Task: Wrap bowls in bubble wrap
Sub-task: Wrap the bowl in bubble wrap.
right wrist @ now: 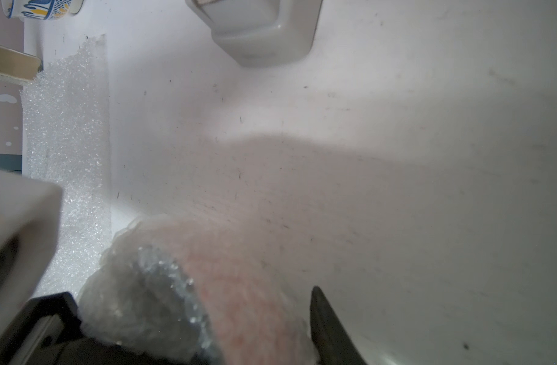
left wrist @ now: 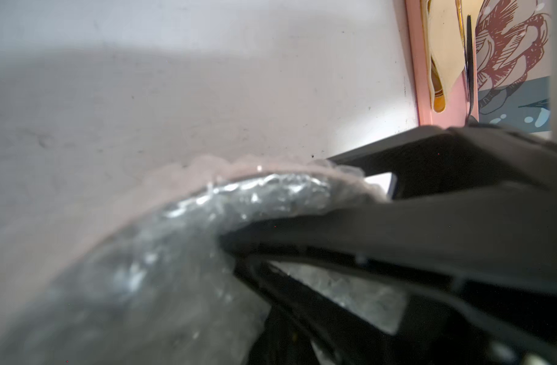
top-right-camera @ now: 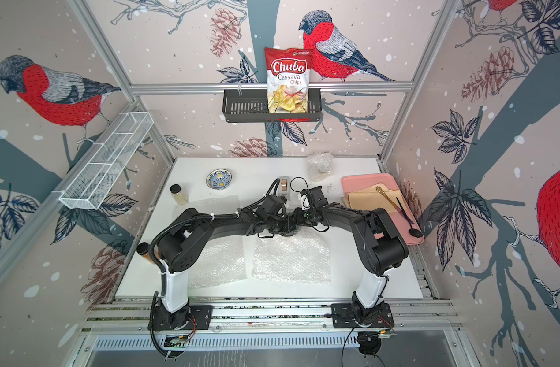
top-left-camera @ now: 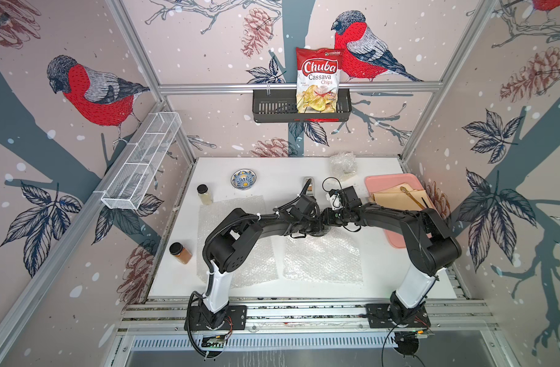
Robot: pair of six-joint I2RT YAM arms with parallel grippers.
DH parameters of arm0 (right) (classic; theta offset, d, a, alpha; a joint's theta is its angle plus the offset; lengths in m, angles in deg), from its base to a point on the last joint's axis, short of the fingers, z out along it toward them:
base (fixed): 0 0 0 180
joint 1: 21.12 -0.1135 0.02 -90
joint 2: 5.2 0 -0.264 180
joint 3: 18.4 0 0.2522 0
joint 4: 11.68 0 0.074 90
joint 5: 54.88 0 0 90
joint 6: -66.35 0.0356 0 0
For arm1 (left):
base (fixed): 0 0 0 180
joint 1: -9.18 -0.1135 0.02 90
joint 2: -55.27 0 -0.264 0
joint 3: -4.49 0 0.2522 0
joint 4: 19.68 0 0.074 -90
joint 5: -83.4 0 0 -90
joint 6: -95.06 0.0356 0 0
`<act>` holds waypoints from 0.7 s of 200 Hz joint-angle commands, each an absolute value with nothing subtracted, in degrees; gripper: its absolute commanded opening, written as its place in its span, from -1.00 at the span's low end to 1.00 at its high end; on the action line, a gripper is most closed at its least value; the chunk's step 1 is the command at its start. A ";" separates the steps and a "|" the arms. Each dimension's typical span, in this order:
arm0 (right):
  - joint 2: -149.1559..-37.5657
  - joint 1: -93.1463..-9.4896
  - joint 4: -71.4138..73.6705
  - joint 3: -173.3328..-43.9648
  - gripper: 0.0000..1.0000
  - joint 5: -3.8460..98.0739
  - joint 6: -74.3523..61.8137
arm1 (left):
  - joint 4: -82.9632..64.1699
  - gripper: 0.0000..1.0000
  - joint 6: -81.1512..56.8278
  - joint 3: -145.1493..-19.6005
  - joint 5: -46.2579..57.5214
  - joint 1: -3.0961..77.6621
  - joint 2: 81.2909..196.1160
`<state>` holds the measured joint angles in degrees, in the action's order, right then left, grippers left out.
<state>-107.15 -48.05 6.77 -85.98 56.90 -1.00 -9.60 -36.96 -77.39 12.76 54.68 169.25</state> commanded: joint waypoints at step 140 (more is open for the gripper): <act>-99.75 -44.00 2.56 -75.56 -0.61 45.98 1.17 | -7.28 -0.47 -36.34 -70.23 2.11 52.32 152.68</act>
